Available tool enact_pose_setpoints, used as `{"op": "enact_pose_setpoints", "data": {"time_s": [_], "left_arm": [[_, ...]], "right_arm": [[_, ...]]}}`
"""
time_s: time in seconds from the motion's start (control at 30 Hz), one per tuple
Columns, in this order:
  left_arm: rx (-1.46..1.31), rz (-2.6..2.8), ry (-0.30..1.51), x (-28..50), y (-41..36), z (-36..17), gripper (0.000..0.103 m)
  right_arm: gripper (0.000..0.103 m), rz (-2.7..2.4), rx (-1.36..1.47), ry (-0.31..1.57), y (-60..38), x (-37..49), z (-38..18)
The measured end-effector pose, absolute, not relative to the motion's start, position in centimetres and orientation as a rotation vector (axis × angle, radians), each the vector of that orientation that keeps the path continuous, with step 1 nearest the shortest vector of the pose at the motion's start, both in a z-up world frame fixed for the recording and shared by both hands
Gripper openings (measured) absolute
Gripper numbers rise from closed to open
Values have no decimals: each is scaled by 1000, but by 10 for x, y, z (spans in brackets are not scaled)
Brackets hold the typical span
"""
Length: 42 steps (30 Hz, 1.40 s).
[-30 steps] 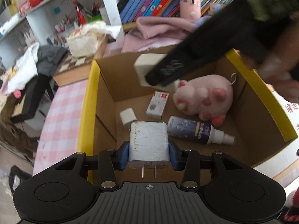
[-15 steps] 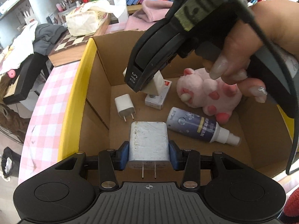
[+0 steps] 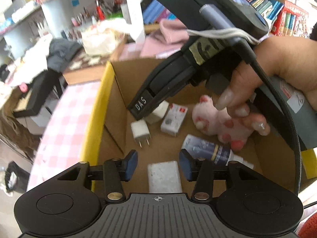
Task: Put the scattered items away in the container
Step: 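Open both grippers to release charger and soap bar inside the box, then raise both open grippers out of the box and move to the tape roll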
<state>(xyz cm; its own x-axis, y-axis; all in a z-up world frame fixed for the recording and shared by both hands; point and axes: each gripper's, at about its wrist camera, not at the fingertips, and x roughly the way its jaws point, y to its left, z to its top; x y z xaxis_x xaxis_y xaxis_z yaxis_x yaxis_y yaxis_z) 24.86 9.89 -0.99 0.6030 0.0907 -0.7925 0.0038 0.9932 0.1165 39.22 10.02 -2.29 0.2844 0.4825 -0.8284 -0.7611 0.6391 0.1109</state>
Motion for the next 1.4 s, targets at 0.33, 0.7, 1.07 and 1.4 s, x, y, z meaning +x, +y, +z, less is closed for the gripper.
{"op": "enact_pose_setpoints", "data": {"time_s": [0.33,0.7,1.07,1.4], "left_arm": [[91,67,759,205,93,31,52],[85,101,591,131,92,67,64],[104,94,500,65,71,78,73],[97,113,488,22,56,71,76]], "right_arm": [[56,836,-282,819,67,349,29],[57,729,-186,592,-10,279,85],[58,613,-160,490,-71,197,94],[61,579,-178,469,-101,117,81]]}}
